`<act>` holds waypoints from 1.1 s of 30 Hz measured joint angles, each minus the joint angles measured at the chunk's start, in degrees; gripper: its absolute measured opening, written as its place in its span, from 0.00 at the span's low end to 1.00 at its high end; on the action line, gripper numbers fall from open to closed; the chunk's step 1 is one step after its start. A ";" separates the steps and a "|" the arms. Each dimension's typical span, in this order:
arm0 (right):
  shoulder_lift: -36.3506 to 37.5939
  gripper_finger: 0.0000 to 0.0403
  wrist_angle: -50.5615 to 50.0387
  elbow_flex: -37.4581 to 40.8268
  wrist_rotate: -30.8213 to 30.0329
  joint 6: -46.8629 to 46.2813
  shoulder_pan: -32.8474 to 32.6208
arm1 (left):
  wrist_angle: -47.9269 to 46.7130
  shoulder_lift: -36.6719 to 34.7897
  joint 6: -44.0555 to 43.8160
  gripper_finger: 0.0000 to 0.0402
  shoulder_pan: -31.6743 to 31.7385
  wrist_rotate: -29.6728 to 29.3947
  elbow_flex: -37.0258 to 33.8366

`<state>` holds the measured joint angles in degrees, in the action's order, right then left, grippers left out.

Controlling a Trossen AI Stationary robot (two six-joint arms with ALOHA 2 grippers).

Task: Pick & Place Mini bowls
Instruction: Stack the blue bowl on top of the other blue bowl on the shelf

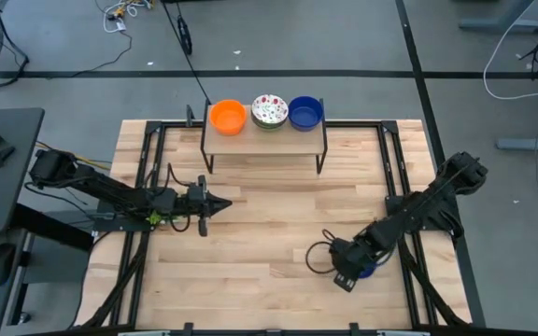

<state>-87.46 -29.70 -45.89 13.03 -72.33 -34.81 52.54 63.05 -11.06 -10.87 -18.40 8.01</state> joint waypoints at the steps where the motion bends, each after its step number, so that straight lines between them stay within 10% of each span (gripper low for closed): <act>1: 0.01 0.15 -0.05 -0.44 0.01 2.54 1.02 | 0.26 0.35 -0.14 0.03 0.00 0.00 0.00; 12: 0.07 0.09 -2.29 -2.12 -3.55 26.50 7.38 | 1.06 2.70 -3.34 0.03 -1.82 -0.01 0.00; 23: 0.00 0.01 -33.06 -22.74 -21.04 50.68 10.66 | 3.07 2.70 -3.36 0.03 -5.72 -5.09 0.00; 33: 0.00 0.01 -39.84 -31.37 -28.39 65.23 17.37 | 3.07 2.70 -3.34 0.03 -9.46 -8.96 0.00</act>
<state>-87.46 -69.54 -77.26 -15.36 -7.09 -17.44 55.61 65.76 -14.39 -20.33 -27.36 8.01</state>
